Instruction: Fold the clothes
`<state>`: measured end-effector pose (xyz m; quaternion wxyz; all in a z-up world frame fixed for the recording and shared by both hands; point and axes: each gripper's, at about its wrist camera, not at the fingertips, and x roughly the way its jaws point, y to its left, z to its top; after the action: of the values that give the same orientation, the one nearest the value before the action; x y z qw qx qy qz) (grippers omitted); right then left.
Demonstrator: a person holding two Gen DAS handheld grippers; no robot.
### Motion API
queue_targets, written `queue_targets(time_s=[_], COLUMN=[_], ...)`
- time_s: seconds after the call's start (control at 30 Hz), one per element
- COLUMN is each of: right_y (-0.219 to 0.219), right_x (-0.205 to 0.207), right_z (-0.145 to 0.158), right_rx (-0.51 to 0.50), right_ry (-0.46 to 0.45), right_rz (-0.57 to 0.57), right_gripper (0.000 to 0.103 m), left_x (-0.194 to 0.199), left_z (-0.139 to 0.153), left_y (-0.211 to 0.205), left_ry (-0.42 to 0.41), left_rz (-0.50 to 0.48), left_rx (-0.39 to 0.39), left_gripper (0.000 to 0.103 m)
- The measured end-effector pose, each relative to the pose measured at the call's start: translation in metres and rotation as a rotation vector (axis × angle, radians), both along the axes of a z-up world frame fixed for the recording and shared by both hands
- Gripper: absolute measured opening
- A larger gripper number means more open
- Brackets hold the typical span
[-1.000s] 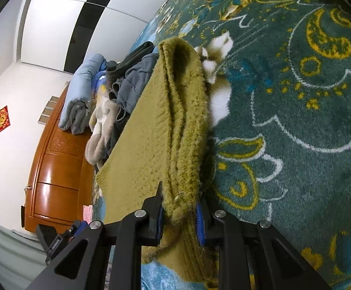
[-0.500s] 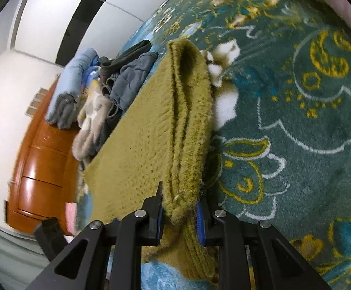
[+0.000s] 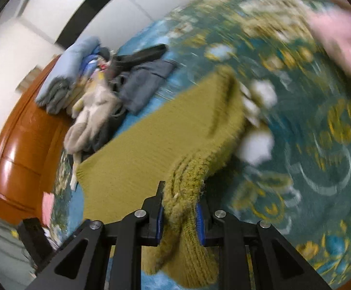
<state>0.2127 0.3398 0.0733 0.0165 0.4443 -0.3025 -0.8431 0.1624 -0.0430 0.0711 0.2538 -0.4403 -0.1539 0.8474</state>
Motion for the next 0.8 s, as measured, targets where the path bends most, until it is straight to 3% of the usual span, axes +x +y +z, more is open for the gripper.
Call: queue_targets(time_s=[0.13,0.23,0.4,0.57,0.7,0.8], right_y=[-0.045,-0.106,-0.205,-0.281,-0.310,-0.325], right_x=[-0.033,-0.055,-0.065,-0.081,-0.086,-0.076], right_z=[0.041,0.074,0.092,0.049,0.008,0.000], right_rx=[0.113,0.238,0.348,0.385,0.359,0.391], right_ry=[0.058,0.127,0.217,0.131,0.040,0.057], right_rz=[0.112,0.250,0.522,0.696,0.778,0.811], right_gripper=[0.022,0.023,0.023,0.023,0.023,0.023], left_x=[-0.001,0.002,0.005,0.005,0.004,0.003], left_z=[0.005,0.003,-0.003,-0.009,-0.015,-0.015], left_y=[-0.062,-0.097,-0.136,-0.148,-0.147,-0.145], left_ry=[0.026,0.021,0.005,-0.019,-0.040,-0.044], left_rz=[0.145,0.219,0.306,0.318,0.306,0.294], left_rx=[0.023,0.040,0.060,0.080,0.098,0.117], left_gripper=[0.033,0.033,0.033,0.033,0.033,0.033])
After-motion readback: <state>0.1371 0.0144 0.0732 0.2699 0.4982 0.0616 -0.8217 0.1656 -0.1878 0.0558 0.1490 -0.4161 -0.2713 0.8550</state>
